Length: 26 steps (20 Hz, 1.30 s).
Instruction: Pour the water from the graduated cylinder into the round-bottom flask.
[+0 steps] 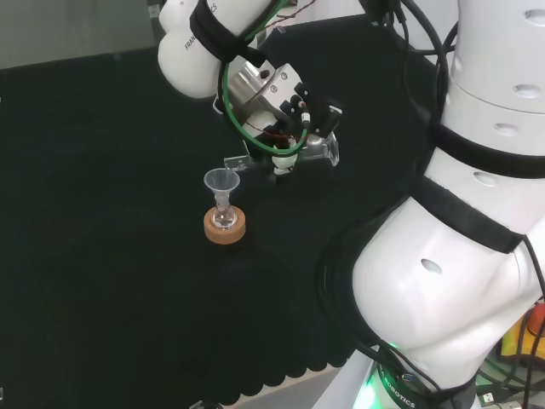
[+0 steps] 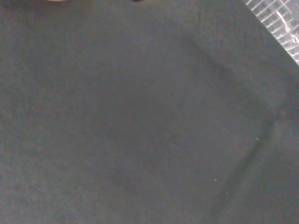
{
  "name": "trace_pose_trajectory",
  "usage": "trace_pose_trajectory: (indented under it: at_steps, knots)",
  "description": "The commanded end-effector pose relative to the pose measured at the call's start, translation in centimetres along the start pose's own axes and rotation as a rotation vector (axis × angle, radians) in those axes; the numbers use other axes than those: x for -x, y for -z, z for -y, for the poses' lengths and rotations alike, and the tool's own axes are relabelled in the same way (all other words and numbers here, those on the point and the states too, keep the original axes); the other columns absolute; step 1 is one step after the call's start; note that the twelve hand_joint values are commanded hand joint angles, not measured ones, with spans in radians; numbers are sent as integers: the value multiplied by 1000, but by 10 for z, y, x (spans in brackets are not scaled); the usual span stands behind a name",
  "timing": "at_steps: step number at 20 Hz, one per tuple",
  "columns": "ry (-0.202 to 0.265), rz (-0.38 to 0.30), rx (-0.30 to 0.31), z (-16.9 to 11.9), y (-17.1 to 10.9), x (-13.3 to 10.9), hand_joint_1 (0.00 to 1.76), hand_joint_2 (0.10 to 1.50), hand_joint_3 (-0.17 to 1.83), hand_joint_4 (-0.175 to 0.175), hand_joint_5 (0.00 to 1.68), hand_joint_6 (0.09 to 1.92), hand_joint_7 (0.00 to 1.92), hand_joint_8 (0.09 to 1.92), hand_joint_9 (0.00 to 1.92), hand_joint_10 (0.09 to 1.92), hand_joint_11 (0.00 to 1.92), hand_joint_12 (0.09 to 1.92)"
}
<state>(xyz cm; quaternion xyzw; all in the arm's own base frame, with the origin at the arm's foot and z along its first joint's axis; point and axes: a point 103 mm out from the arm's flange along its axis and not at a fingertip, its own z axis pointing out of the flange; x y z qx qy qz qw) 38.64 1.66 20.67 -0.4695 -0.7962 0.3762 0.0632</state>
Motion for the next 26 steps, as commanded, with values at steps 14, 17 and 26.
trace_pose_trajectory:
  at_steps: [14,17,26]
  knots:
    - [72,-264,356,-4,6,3,1118,1165,-51,-113,952,1082,1396,210,1536,87,1448,644]
    - [72,-294,405,-8,9,10,1118,1166,-52,-113,951,1083,1395,209,1535,87,1448,644]
    - [97,-394,490,-30,17,28,1118,1169,-57,-113,949,1086,1392,205,1532,87,1442,643]
